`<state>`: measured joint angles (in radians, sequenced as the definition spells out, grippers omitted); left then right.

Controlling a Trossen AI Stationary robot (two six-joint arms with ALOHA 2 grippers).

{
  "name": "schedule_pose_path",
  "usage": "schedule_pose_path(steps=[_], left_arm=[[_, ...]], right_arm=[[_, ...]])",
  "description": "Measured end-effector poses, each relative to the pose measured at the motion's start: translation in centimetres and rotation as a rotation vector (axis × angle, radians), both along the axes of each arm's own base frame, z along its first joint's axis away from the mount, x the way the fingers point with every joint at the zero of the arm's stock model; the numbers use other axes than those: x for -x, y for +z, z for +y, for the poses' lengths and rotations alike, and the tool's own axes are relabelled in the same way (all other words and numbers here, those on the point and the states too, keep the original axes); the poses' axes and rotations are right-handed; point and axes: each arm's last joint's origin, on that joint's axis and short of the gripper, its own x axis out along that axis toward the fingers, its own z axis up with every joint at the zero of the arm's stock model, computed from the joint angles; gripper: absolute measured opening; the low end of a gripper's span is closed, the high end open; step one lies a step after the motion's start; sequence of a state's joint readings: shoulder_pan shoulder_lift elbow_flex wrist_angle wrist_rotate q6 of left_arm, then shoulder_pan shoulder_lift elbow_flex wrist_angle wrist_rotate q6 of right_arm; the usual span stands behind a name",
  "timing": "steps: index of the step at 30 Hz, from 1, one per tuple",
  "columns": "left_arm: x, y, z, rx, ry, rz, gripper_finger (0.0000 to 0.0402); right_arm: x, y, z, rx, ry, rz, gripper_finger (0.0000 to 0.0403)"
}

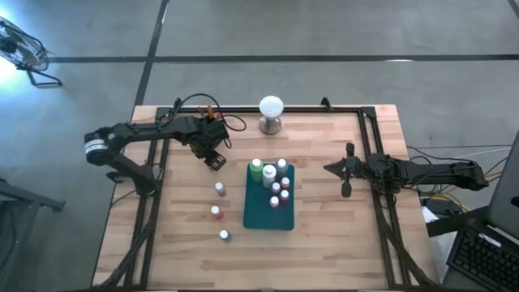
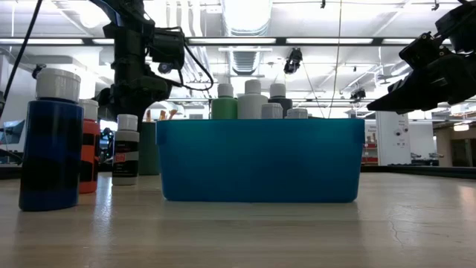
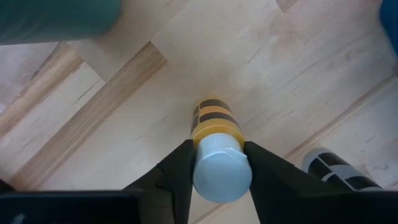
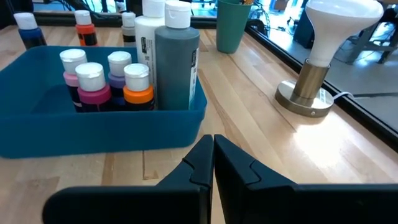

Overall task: Pick & Place Paint Supplies
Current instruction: Put the yellow paint bottle into the blue bin

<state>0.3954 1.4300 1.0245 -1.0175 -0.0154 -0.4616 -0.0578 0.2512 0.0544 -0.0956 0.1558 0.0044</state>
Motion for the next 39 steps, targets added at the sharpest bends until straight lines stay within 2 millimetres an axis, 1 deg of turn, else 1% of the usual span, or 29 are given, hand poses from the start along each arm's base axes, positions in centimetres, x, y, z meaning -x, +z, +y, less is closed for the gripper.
schedule_pose_path(steps=[4,10,23,39], left_arm=[[0.0,0.01,-0.01,-0.001,-0.006,0.0,0.0127],[0.0,0.01,0.0,-0.002,-0.007,0.0,0.0143],[-0.09,0.02,0.02,-0.002,-0.008,-0.01,0.0148],[-0.1,0.03,0.03,-0.004,-0.019,-0.011,0.0186]], right_arm=[[0.0,-0.01,0.0,0.009,0.003,0.002,0.0008],[0.0,0.0,0.0,0.01,0.003,0.002,0.0008],[0.0,0.0,0.0,0.005,0.002,0.001,0.0008],[0.0,0.0,0.0,0.009,0.003,0.002,0.0008]])
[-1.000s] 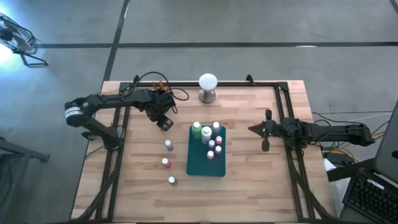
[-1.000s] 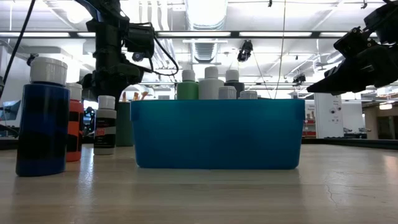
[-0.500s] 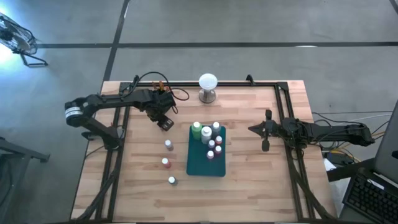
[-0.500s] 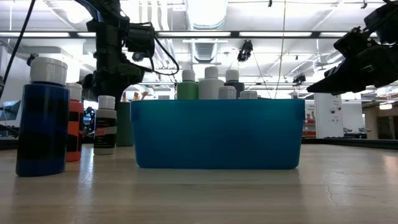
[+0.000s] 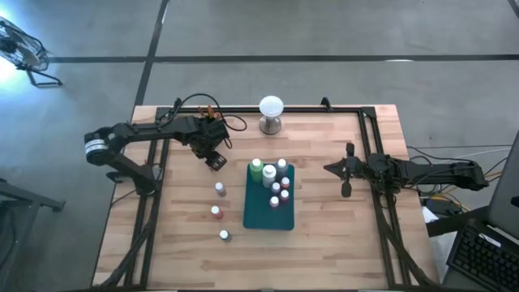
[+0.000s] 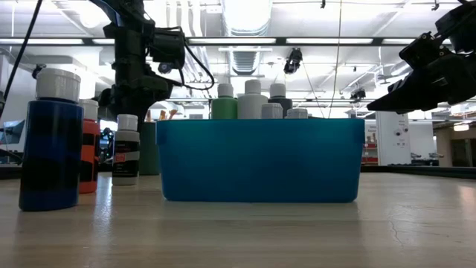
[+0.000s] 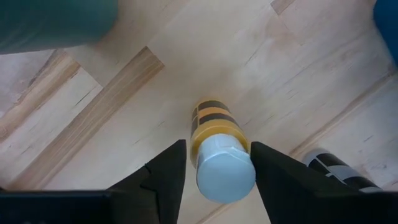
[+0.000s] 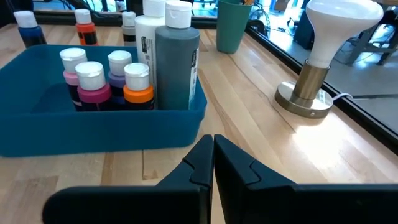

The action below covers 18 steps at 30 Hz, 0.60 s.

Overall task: Pick & Place Paint Supplies
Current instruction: Put the yellow paint bottle into the blue bin

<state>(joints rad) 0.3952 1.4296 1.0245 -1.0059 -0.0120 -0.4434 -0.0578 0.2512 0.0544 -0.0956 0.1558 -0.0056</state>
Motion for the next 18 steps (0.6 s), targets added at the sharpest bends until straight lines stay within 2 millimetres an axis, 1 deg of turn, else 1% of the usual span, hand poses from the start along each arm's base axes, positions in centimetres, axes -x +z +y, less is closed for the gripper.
schedule_pose_path(steps=[18], left_arm=[[0.4,-0.07,-0.17,0.014,-0.025,0.043,0.0188]], right_arm=[[0.0,0.0,0.0,-0.006,-0.002,-0.001,0.0008]])
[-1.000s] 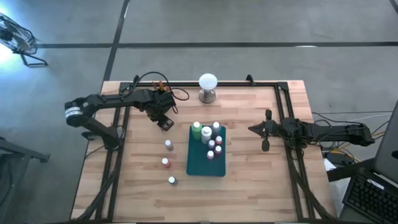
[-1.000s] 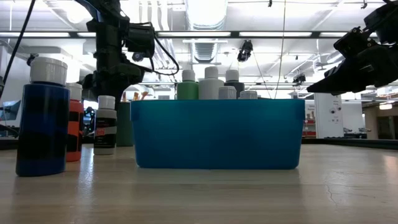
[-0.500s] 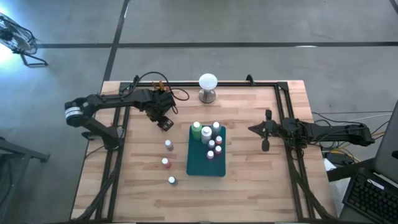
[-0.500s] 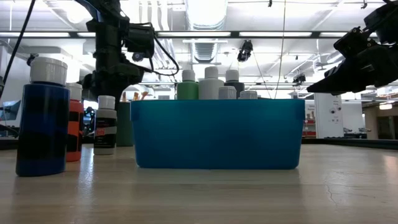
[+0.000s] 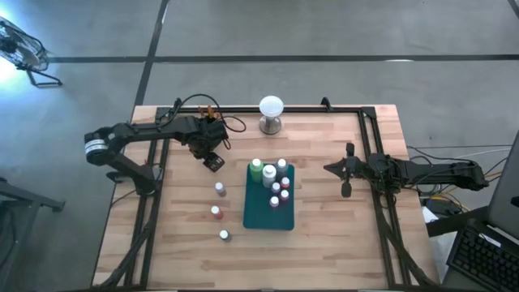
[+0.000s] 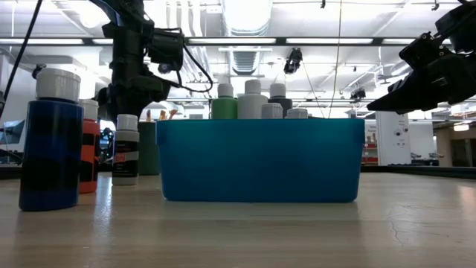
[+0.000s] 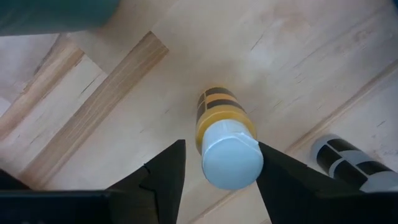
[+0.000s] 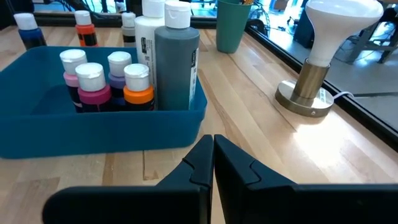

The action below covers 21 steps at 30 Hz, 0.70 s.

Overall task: Pick & Place Paint Supplies
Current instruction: Put the yellow paint bottle into the blue bin

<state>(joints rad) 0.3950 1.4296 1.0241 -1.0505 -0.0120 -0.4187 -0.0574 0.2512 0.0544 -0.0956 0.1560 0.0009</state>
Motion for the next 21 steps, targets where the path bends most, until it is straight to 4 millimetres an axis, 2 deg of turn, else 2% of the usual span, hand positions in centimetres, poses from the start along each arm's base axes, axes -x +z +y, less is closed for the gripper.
schedule_pose_path(steps=[21], left_arm=[[-0.34,0.06,0.13,-0.005,0.031,-0.041,0.0188]], right_arm=[[0.0,0.0,0.0,0.007,0.002,0.002,0.0008]])
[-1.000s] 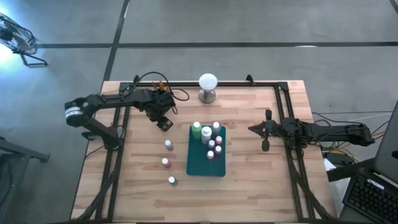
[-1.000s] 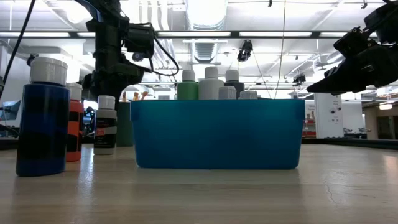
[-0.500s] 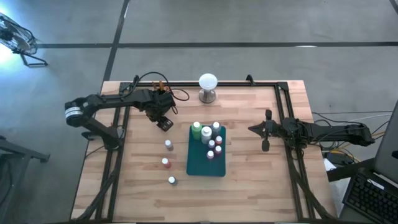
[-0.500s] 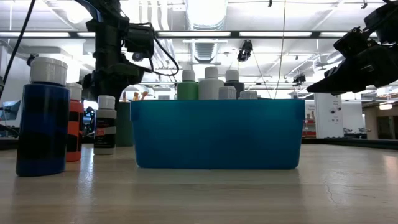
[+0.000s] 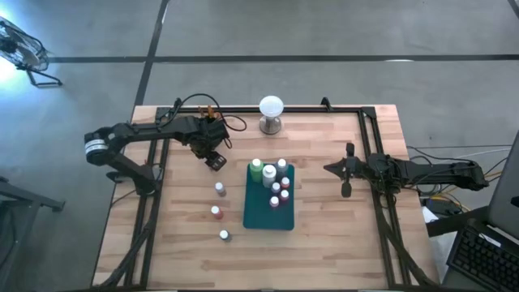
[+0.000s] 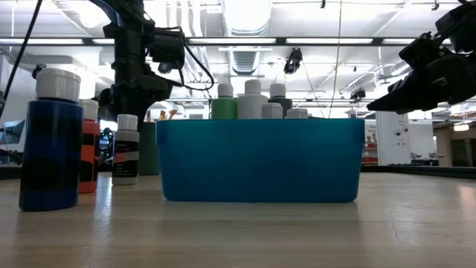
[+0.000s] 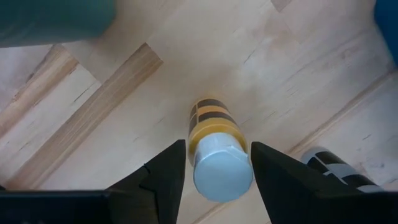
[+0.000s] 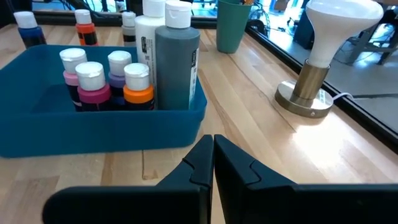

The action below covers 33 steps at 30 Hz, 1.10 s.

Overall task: Pick & Place Paint Supplies
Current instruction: Put the yellow paint bottle into the blue bin

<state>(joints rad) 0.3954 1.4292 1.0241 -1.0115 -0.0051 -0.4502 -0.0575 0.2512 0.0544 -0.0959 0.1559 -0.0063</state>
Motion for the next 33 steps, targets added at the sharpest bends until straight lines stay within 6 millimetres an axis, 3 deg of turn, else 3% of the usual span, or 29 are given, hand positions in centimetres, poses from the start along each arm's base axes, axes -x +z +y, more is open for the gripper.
schedule_pose_path(steps=[11,18,33], left_arm=[[-0.02,0.0,-0.01,0.003,0.003,-0.003,0.0183],[0.0,0.02,-0.01,0.004,0.002,-0.003,0.0124],[0.01,0.02,-0.02,0.004,0.002,-0.002,0.0123]], right_arm=[[0.0,0.0,0.0,-0.01,-0.003,-0.002,0.0008],[0.0,0.0,0.0,-0.013,-0.004,-0.003,0.0008],[0.0,0.0,0.0,-0.01,-0.003,-0.003,0.0008]])
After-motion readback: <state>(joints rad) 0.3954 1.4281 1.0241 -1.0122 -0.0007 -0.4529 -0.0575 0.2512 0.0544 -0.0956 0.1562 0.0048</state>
